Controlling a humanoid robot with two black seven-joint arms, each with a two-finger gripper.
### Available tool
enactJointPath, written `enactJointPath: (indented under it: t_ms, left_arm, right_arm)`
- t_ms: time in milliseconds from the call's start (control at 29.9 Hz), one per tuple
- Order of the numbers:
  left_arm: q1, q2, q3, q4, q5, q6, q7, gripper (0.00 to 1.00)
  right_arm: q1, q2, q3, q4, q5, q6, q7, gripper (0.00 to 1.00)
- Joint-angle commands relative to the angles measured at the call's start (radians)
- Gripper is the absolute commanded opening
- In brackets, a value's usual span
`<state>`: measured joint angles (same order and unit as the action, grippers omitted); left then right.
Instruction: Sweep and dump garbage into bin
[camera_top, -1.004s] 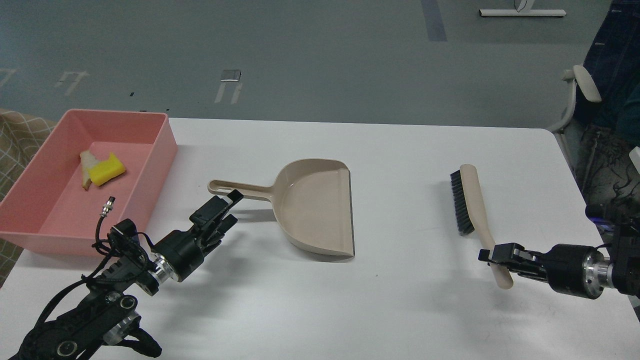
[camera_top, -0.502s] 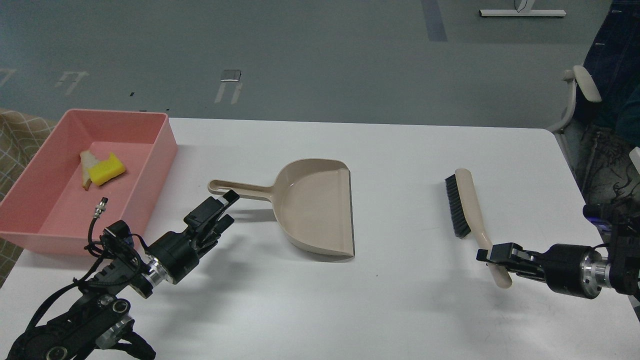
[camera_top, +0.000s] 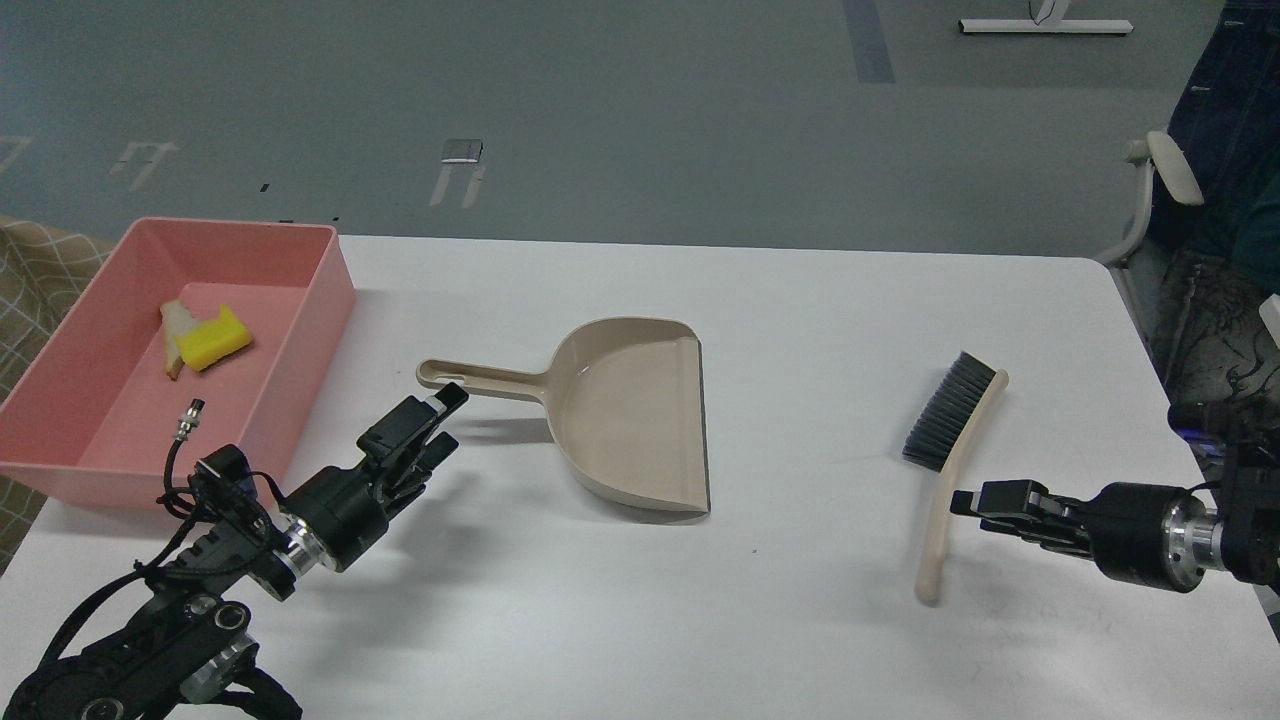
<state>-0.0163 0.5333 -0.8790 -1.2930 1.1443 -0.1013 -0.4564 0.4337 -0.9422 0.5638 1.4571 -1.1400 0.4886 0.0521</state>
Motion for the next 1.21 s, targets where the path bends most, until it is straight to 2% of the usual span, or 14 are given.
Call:
enactJointPath:
  t_ms: [0,201,301,435,469,536,636,669,703,803,904,937,1038,1172]
  left_arm:
    - [0.006,0.004,0.002,-0.014,0.0,-0.001,0.001,0.98]
    - [0.07,0.045,-0.005,-0.094,0.0,-0.02,0.001,0.98]
    - [0.122,0.068,-0.038,-0.146,-0.001,-0.035,0.001,0.98]
    - [0.228,0.102,-0.136,-0.218,-0.001,-0.135,0.001,0.98]
    - [0.266,0.112,-0.174,-0.253,-0.003,-0.167,0.001,0.98]
    - [0.33,0.137,-0.251,-0.301,-0.006,-0.225,-0.001,0.98]
    - [0.406,0.157,-0.418,-0.364,-0.041,-0.364,-0.007,0.98]
    - [0.406,0.157,-0.419,-0.364,-0.041,-0.365,-0.007,0.98]
    - [0.417,0.146,-0.499,-0.374,-0.076,-0.387,-0.007,0.98]
    - [0.418,0.102,-0.664,-0.381,-0.231,-0.387,0.019,0.97]
    - [0.385,0.082,-0.733,-0.373,-0.342,-0.387,0.093,0.97]
    - [0.339,0.079,-0.759,-0.37,-0.382,-0.387,0.14,0.97]
    - [0.198,0.074,-0.787,-0.333,-0.416,-0.387,0.215,0.97]
    - [0.038,0.079,-0.775,-0.267,-0.416,-0.387,0.223,0.96]
  right_arm:
    - [-0.007,-0.015,0.001,0.011,0.0,0.0,0.0,0.47]
    - [-0.007,-0.073,0.008,0.032,0.002,0.0,0.008,0.49]
    - [-0.006,-0.087,0.024,0.039,0.003,0.0,0.009,0.53]
    - [-0.007,-0.089,0.099,0.029,0.006,0.0,0.011,0.71]
    - [-0.007,-0.09,0.125,0.031,0.011,0.0,0.012,0.81]
    - [-0.006,-0.093,0.158,0.032,0.019,0.0,0.017,0.93]
    - [-0.006,-0.098,0.229,0.022,0.039,0.0,0.032,0.98]
    - [-0.006,-0.098,0.229,0.022,0.039,0.0,0.032,0.98]
    - [-0.007,-0.104,0.267,0.019,0.057,0.0,0.035,0.99]
    - [-0.01,-0.119,0.379,-0.041,0.198,0.0,0.043,0.99]
    - [-0.01,-0.107,0.471,-0.151,0.359,0.0,0.043,0.99]
    - [-0.01,-0.089,0.522,-0.203,0.408,0.0,0.043,0.99]
    - [0.0,-0.021,0.635,-0.3,0.46,0.0,0.049,0.99]
    - [0.0,0.026,0.741,-0.357,0.46,0.0,0.052,0.99]
